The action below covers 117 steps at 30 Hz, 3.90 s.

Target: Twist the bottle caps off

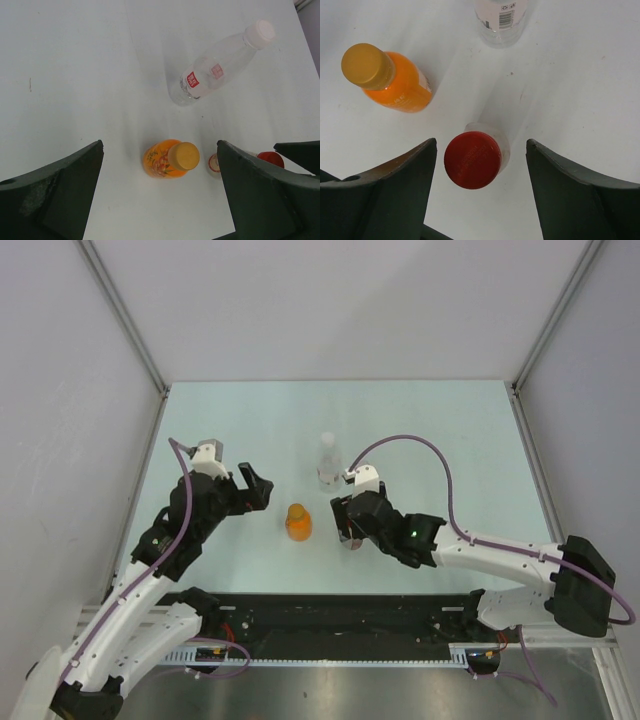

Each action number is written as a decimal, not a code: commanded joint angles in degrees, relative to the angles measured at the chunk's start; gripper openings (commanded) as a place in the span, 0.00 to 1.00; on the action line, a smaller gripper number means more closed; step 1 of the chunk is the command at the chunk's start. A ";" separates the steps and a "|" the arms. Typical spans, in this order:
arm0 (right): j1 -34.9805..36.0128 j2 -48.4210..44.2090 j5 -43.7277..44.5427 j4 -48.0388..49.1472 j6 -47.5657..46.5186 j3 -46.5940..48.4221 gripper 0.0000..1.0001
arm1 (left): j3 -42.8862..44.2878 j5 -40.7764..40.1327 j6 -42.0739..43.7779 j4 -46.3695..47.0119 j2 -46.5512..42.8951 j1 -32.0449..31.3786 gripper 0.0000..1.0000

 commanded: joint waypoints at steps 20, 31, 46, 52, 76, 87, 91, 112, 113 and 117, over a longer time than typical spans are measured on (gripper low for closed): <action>-0.54 0.08 0.56 0.73 1.34 -0.50 0.40 | 0.33 -0.83 0.63 0.55 -0.73 -0.18 1.00; 0.17 -16.98 0.82 -8.05 1.34 3.97 0.00 | 6.30 7.52 4.06 4.06 -1.08 -1.84 0.99; -22.92 -22.78 -32.50 -13.78 5.90 18.22 0.00 | 10.17 26.31 8.80 23.23 7.36 -13.45 1.00; -36.83 -22.96 -57.23 -10.36 12.67 18.93 0.00 | 16.67 37.39 9.95 21.91 13.94 -13.45 1.00; -32.00 -19.36 -51.13 -12.63 17.07 23.76 0.00 | 17.47 25.91 17.24 27.53 20.81 -24.35 1.00; -29.28 -18.83 -43.31 -14.65 25.77 24.81 0.00 | 15.36 4.10 25.59 26.66 20.89 -30.85 1.00; -26.99 -18.30 -41.98 -14.31 26.91 25.61 0.00 | 14.57 1.99 26.12 27.71 21.69 -31.82 1.00; -23.65 -18.04 -42.42 -15.45 27.09 27.72 0.00 | 13.25 10.05 27.79 29.29 22.04 -32.35 0.63; -23.65 -17.95 -42.68 -15.27 27.18 27.72 0.00 | 12.90 10.59 27.79 29.64 21.78 -32.35 0.60; -23.74 -18.22 -43.21 -15.01 27.35 27.72 0.00 | 11.49 12.62 27.79 31.05 20.46 -32.26 0.42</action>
